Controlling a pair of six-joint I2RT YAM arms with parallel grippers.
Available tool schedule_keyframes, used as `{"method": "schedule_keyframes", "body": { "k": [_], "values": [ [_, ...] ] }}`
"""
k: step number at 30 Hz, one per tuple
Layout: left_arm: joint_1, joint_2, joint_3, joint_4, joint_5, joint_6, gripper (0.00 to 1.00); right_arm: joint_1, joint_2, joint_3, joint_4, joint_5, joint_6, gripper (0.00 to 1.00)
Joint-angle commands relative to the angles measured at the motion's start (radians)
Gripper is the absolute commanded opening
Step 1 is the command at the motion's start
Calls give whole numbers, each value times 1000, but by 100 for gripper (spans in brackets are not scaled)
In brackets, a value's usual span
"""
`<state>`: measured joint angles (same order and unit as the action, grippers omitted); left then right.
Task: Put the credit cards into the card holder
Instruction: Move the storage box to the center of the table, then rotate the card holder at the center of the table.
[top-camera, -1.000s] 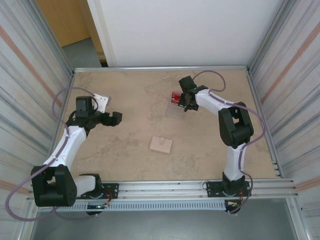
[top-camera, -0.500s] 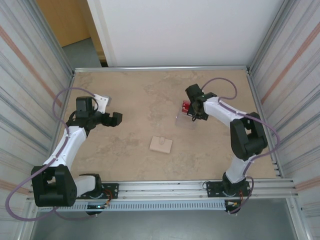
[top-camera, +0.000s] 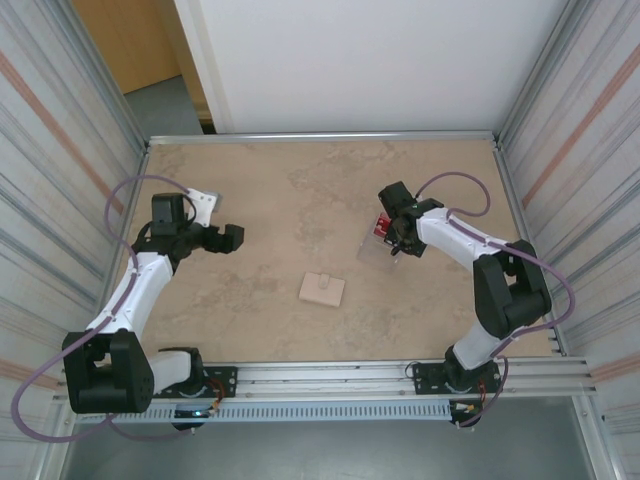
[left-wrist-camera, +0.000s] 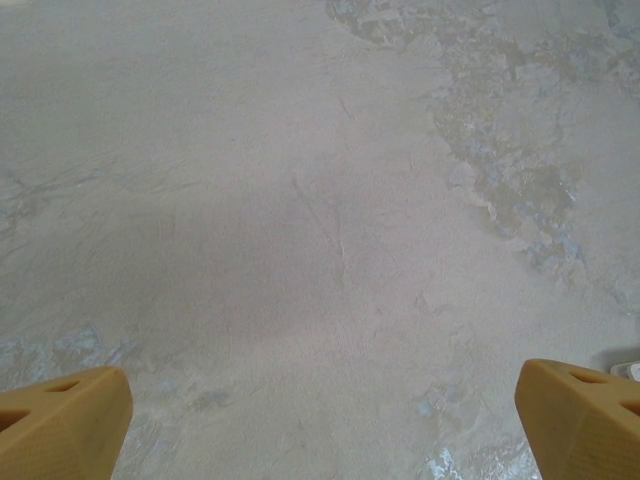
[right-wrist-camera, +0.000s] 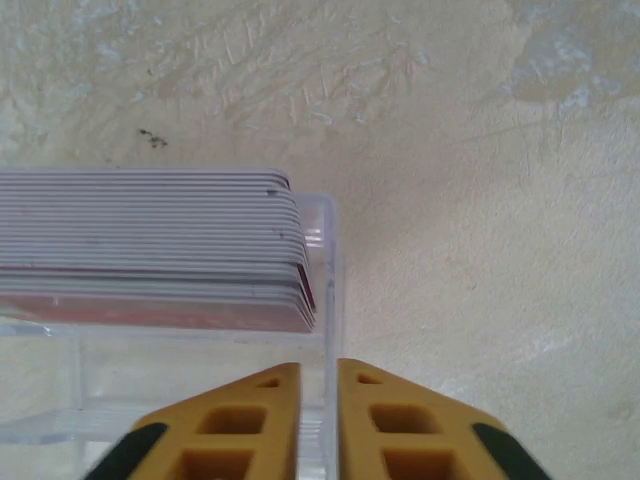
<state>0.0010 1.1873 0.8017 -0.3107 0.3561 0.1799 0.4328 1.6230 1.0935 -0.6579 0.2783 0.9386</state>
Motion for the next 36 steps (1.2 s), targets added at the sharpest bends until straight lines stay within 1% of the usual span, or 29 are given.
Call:
{"method": "schedule_keyframes", "body": {
  "k": [1,3,8,10,12,13,14,15,17,20,21,22,24,27,32,36],
  "values": [
    [16,-5,9,-15,-4,9,99,15,-56,-5,5,-23,42,24],
    [17,-2,11,-17,-7,12,99,20,-69,-14,12,-24,47,28],
    [17,0,16,-21,15,11,99,38,-112,-21,-9,-28,35,33],
    [16,3,21,-25,15,12,99,61,-159,-30,-6,-17,6,39],
    [16,5,24,-27,11,13,99,89,-204,-38,8,-17,-54,49],
    [17,8,26,-28,11,13,99,104,-221,-39,22,-37,-102,57],
    [16,9,26,-27,11,15,99,115,-229,-35,31,-62,-151,61],
    [16,12,26,-27,13,14,99,133,-231,-26,36,-90,-209,65],
    [19,15,24,-27,16,13,99,172,-214,4,37,-141,-319,69],
    [34,16,24,-29,19,2,99,267,-171,42,44,-197,-470,81],
    [37,15,26,-28,19,0,99,305,-151,53,47,-212,-523,91],
    [40,13,27,-29,16,0,99,346,-126,66,45,-222,-577,99],
    [41,8,24,-28,16,0,99,406,-66,98,24,-237,-659,99],
    [52,1,23,-29,25,-2,99,450,38,151,-30,-262,-776,99],
    [64,-17,15,-24,20,3,99,468,151,176,-47,-343,-940,99],
    [73,-24,14,-25,20,4,99,469,202,190,-37,-330,-1008,99]
  ]
}}
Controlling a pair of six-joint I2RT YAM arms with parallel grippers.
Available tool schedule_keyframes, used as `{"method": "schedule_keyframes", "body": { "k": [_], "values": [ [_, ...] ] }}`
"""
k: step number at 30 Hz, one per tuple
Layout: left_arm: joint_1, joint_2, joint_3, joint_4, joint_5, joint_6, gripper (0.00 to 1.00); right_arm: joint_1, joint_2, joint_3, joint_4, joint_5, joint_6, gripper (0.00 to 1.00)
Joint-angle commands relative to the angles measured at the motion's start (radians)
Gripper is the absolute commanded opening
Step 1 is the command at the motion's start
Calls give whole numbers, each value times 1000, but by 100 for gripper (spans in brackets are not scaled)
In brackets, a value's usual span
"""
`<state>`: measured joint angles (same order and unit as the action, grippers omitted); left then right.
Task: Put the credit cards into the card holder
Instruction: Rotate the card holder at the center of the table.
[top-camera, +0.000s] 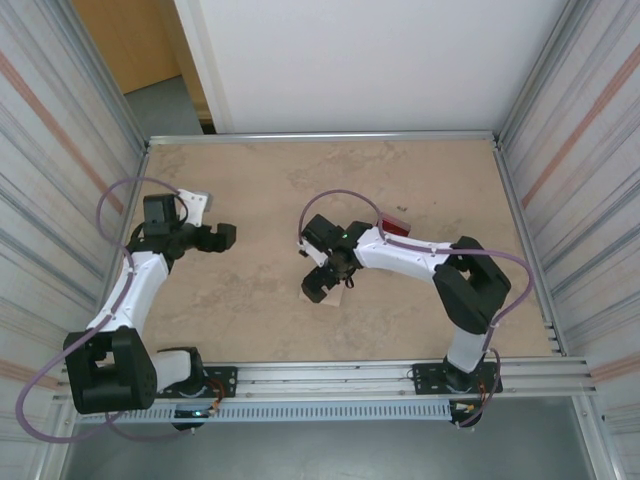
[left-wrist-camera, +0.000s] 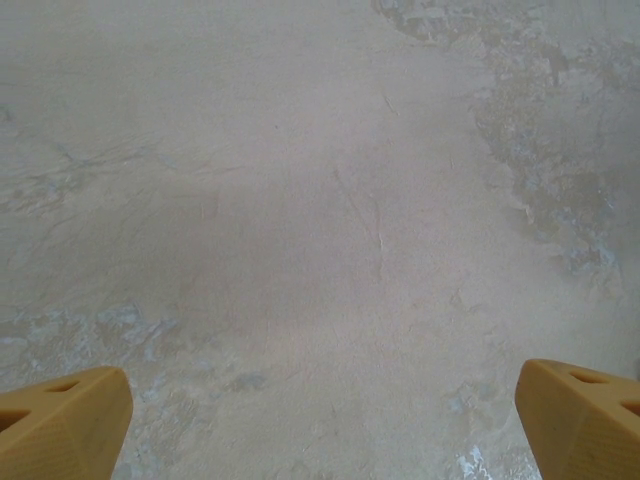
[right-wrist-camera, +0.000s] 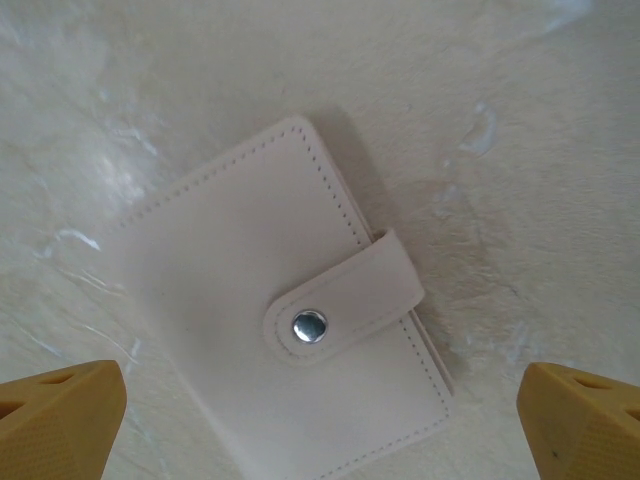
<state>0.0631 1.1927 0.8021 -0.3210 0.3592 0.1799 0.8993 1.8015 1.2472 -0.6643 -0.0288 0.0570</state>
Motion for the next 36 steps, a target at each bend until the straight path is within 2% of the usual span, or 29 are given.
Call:
{"method": "schedule_keyframes", "body": {
  "k": [1,5,10,15,20,23,28,33,36],
  "values": [
    [10,-31,14,-13,15,6,99,3,36,41,-28,-18,-137,99],
    [13,-31,12,-10,19,6,99,8,99,78,-22,3,-162,99],
    [14,-32,10,-7,21,7,99,33,137,99,-8,-32,-202,99],
    [24,-39,17,-19,26,2,98,25,192,154,-18,66,-184,99],
    [26,-51,18,-23,29,2,99,-48,225,212,8,158,-48,99],
    [30,-53,20,-26,29,-2,99,-101,216,256,-9,165,69,99],
    [27,-59,19,-28,51,-15,99,-156,107,212,5,18,187,99],
    [-14,-43,28,-38,126,-66,99,-234,-15,69,11,-148,402,91],
    [-63,-18,29,-41,205,-132,95,-273,-82,-42,22,-175,541,85]
  ]
}}
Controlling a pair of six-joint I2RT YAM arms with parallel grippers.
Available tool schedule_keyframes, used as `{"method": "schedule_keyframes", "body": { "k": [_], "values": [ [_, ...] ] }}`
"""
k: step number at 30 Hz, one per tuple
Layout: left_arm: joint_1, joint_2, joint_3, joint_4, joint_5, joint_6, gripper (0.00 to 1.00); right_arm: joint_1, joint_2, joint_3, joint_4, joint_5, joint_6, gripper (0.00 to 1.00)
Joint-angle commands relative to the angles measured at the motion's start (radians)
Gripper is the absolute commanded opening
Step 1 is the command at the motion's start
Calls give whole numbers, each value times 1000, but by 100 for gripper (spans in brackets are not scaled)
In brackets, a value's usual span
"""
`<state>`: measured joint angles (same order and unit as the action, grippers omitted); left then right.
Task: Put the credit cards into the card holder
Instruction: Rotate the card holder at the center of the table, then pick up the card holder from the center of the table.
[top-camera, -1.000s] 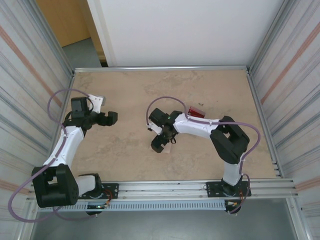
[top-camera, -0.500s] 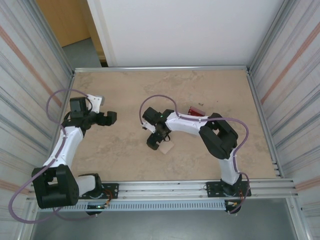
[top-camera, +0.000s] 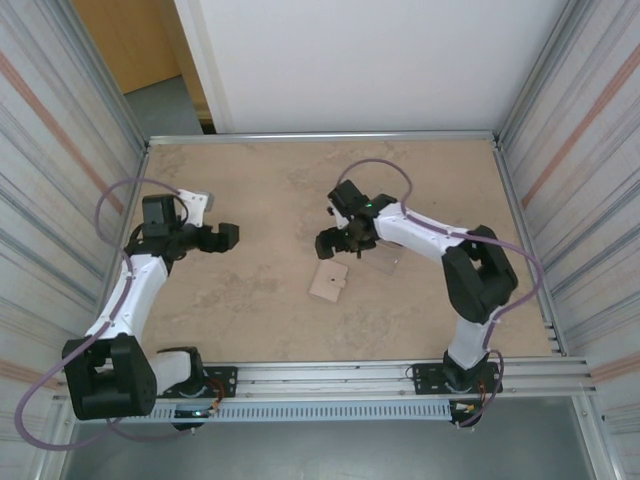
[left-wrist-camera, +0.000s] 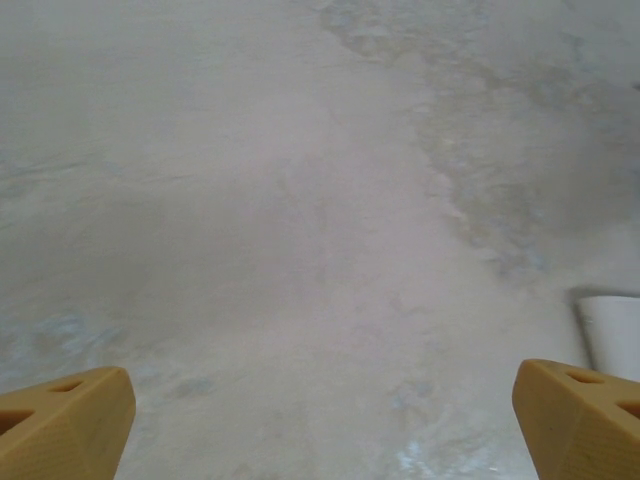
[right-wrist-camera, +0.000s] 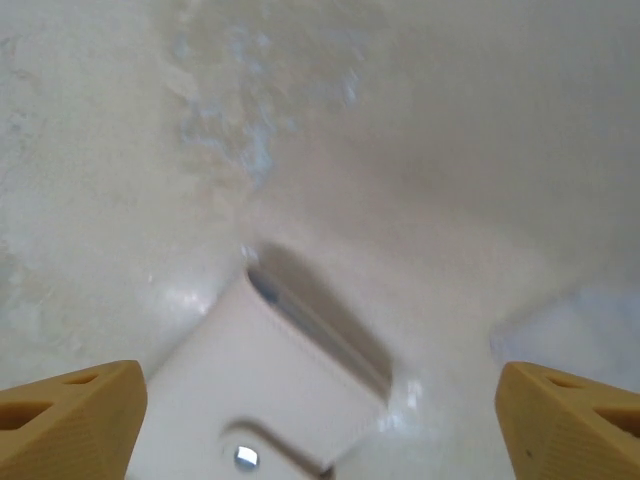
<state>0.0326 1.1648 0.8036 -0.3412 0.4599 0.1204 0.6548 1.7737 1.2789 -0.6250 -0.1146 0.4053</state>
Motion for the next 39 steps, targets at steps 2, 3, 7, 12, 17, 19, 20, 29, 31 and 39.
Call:
{"method": "schedule_keyframes", "body": {
  "k": [2,3,7,12,17,19,20,29,31,39],
  "values": [
    [-77,41,29,-14,141,-135,93,-24,-118,-155,24,-104,263,82],
    [-107,58,32,-12,147,-153,92,-19,-147,-190,46,-107,288,82],
    [-260,146,44,-4,161,-176,93,-5,-250,-275,84,-107,335,80],
    [-400,276,88,2,234,-229,94,-28,-415,-360,41,-30,344,81],
    [-485,381,143,3,205,-288,92,-75,-583,-449,17,14,374,83],
    [-510,417,155,3,187,-307,87,-80,-660,-493,25,32,391,82],
    [-522,431,155,5,175,-315,84,-83,-683,-510,35,30,397,82],
    [-578,552,196,15,168,-378,62,-60,-700,-660,269,-59,560,60],
    [-578,581,219,3,180,-388,58,-45,-669,-680,348,-80,604,51],
    [-581,647,267,-24,191,-419,45,34,-486,-633,479,-56,656,40]
  ]
}}
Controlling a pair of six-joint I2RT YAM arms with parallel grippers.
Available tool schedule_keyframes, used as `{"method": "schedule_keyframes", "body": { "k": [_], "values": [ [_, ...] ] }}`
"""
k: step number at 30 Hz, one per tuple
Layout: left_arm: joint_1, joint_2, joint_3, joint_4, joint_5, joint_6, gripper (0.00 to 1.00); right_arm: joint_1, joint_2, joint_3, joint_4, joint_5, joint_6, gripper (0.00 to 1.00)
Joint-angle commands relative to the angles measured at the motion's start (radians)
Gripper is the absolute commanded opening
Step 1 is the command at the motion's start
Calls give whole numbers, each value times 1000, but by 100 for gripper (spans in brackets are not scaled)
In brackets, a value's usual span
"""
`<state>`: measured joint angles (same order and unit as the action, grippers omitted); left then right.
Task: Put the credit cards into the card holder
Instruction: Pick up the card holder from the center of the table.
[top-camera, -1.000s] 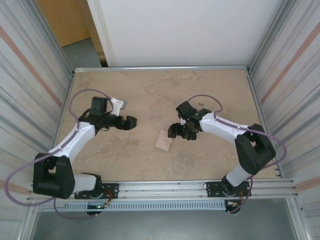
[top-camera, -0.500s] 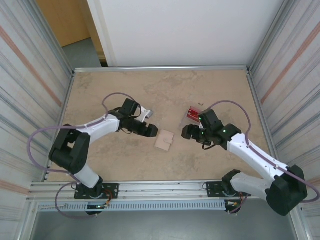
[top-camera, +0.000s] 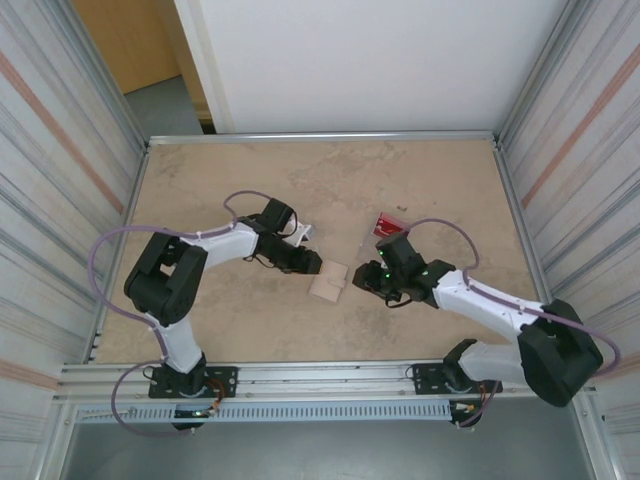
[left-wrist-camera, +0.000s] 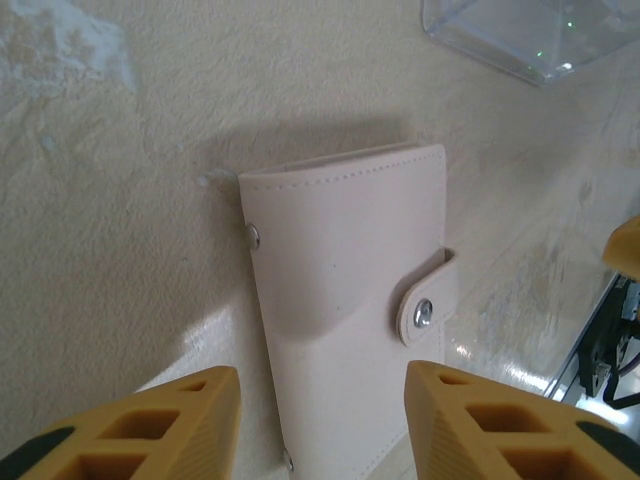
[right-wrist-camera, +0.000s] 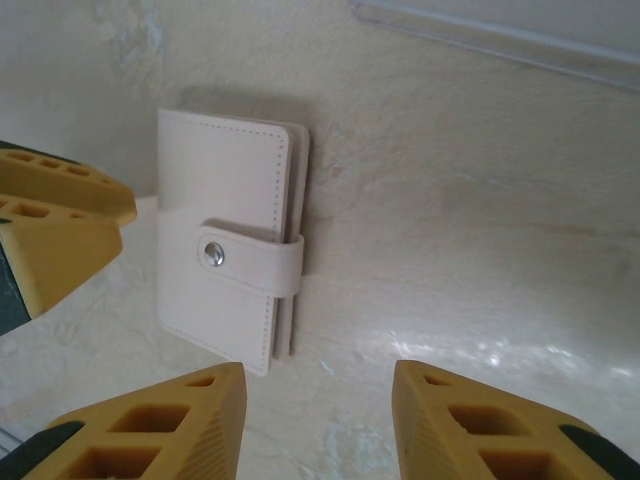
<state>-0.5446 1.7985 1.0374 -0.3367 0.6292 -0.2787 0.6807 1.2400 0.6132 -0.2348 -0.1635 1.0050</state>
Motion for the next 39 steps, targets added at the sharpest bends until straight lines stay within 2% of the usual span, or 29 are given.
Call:
{"method": "schedule_keyframes", "body": {
  "k": [1,11,14,19,22,24,28,32,33,36,39],
  "values": [
    [-5,17,35,-33,26,-20,44,14,70,35,105,-10,64,39],
    [-5,34,6,5,80,-63,41,46,270,94,183,-40,78,30],
    [-3,42,11,-3,62,-56,49,48,315,118,177,-59,72,28],
    [-6,70,10,5,69,-71,56,62,368,126,206,-76,70,27],
    [-6,82,23,-5,60,-73,56,60,384,124,207,-77,72,25],
    [-6,86,20,6,93,-85,53,60,385,115,222,-78,78,25],
    [-6,85,21,22,119,-88,36,59,391,132,201,-80,67,24],
    [-5,61,16,19,124,-92,32,60,378,137,192,-71,60,24],
    [-6,54,10,29,130,-96,27,59,377,141,185,-71,53,24],
    [-4,35,24,6,112,-76,2,50,368,157,153,-75,35,24],
    [3,-4,32,-4,110,-84,0,44,312,172,104,-65,14,23]
  ]
}}
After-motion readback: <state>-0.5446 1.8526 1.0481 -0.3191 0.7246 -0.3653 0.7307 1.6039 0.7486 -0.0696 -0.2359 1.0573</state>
